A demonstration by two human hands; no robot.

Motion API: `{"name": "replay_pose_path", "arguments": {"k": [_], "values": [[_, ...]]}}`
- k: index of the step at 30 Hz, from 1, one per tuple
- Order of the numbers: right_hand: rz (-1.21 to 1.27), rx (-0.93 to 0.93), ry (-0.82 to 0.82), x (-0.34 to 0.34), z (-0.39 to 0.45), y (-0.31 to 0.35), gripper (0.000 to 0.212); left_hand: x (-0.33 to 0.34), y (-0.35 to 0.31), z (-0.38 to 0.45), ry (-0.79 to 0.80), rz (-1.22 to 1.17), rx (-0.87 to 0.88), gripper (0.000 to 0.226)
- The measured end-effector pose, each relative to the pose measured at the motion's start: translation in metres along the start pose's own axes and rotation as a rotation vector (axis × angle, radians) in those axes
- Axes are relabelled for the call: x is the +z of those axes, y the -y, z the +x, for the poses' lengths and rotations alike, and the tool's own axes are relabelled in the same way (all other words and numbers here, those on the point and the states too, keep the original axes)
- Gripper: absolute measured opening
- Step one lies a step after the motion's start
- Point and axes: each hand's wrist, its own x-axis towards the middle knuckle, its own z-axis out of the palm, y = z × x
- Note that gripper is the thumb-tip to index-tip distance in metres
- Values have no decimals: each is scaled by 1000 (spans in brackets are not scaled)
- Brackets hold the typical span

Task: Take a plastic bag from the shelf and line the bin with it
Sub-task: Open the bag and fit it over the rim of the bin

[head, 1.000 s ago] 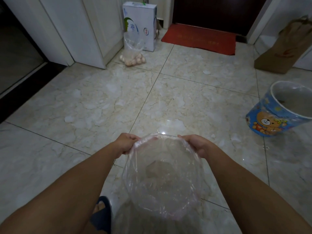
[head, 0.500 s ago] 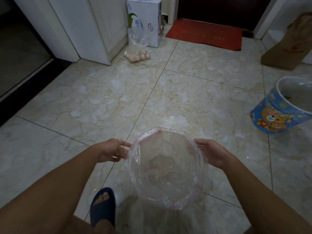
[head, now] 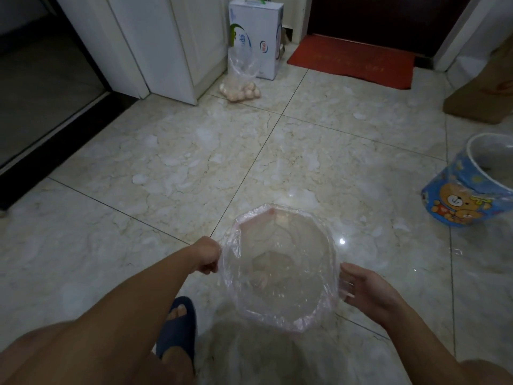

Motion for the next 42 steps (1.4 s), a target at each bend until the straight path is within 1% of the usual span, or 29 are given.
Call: {"name": "replay_pose_path", "arguments": {"k": [1,3,5,7,8,9,11,12,13,14,15,16,17,19,20,23,25,28,31,33,36,38,39,40,42], "values": [[14,-9,-2,-1,1,-3,26,2,2,1,-22,43,6,24],[29,-15,-58,1,4,-8,30,9,6,3,-48,130,24,19],[-23,-20,-148,6,8,-10,27,16,6,1,-46,200,18,13],[-94,-16,-250,16,12,-10,23,19,6,1,-4,238,-23,15],[-118,-6,-300,21,15,-10,21,19,3,1,-7,215,-36,17],[-133,2,-341,26,18,-10,20,17,0,3,-67,147,-37,17],[-133,-1,-384,33,21,-7,19,3,-7,8,-287,-204,-46,16],[-122,-14,-397,34,23,-4,17,-7,-8,7,-326,-368,-76,19],[-101,-33,-412,35,24,-1,16,-17,-11,0,-255,-479,-119,25],[-66,-55,-439,35,23,1,16,-26,-12,-9,-108,-513,-157,30],[-2,-78,-485,35,22,3,19,-31,-13,-17,30,-499,-193,34],[84,-97,-543,34,20,5,21,-34,-12,-25,138,-469,-193,35],[172,-115,-602,33,17,6,23,-32,-11,-31,205,-448,-172,31],[272,-140,-678,33,8,6,22,-24,-7,-35,241,-476,-99,15],[290,-148,-677,36,2,4,19,-20,-4,-36,230,-523,-60,11],[292,-173,-604,50,-12,-5,7,-12,5,-34,203,-663,29,14],[253,-211,-583,58,-17,-12,7,-9,8,-33,186,-677,47,15],[270,-227,-535,64,-15,-16,13,-3,10,-31,174,-630,25,19],[450,-160,-439,66,-11,-14,20,4,10,-28,171,-608,-14,19],[507,-123,-380,62,-8,-14,24,5,13,-24,151,-582,-30,20],[557,-28,-273,55,-6,-17,33,6,19,-22,114,-482,-58,21],[461,-23,-296,52,-4,-21,28,11,22,-20,67,-417,-95,20],[389,-42,-350,51,-3,-22,25,14,22,-19,22,-394,-113,20],[330,-65,-419,52,-2,-23,21,17,21,-18,-54,-397,-120,19],[311,-121,-549,51,1,-22,14,21,14,-16,-295,-478,-77,20]]}}
